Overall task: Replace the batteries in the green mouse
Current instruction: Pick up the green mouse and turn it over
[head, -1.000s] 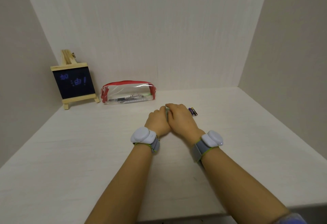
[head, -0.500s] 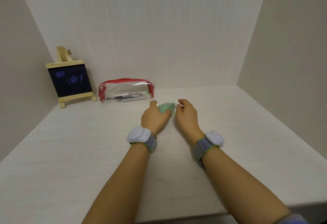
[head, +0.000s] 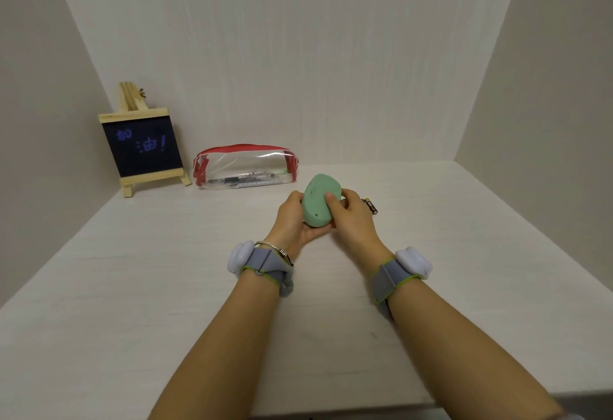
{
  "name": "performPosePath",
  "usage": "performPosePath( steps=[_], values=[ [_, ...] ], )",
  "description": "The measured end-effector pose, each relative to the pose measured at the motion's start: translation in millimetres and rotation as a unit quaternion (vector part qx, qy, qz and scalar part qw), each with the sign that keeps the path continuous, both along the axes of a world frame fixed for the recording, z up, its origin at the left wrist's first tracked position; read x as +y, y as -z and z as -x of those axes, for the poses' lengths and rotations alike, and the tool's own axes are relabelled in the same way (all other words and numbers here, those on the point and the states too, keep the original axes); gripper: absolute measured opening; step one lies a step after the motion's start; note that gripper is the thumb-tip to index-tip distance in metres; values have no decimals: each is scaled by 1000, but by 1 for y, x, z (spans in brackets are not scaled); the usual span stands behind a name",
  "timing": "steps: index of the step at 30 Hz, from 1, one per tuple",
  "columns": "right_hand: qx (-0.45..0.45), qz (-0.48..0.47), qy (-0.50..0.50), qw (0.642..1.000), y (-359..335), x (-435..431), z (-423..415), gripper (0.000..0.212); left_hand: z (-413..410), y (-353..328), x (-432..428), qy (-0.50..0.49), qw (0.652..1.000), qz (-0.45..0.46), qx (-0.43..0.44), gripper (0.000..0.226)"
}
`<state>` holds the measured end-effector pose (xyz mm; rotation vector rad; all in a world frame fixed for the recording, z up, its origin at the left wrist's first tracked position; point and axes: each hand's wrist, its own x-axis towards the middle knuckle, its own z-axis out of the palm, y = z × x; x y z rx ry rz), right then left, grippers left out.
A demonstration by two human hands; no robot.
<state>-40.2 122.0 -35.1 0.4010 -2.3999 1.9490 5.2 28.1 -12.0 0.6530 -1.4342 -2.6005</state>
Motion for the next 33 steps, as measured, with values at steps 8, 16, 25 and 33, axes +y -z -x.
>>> performPosePath(
  steps=[8, 16, 25, 33],
  values=[
    [60, -38, 18, 997, 2, 0, 4, 42, 1, 6, -3, 30, 989, 141, 7, 43],
    [68, -62, 37, 995, 5, 0, 5, 48, -1, 3, -1, 37, 989, 141, 26, 34],
    [140, -145, 35, 979, 3, 3, -2, 60, 0, 9, -4, 29, 995, 96, 4, 35],
    [190, -179, 31, 965, -1, 6, -8, 51, -1, 13, -5, 21, 998, 62, 2, 43]
  ],
)
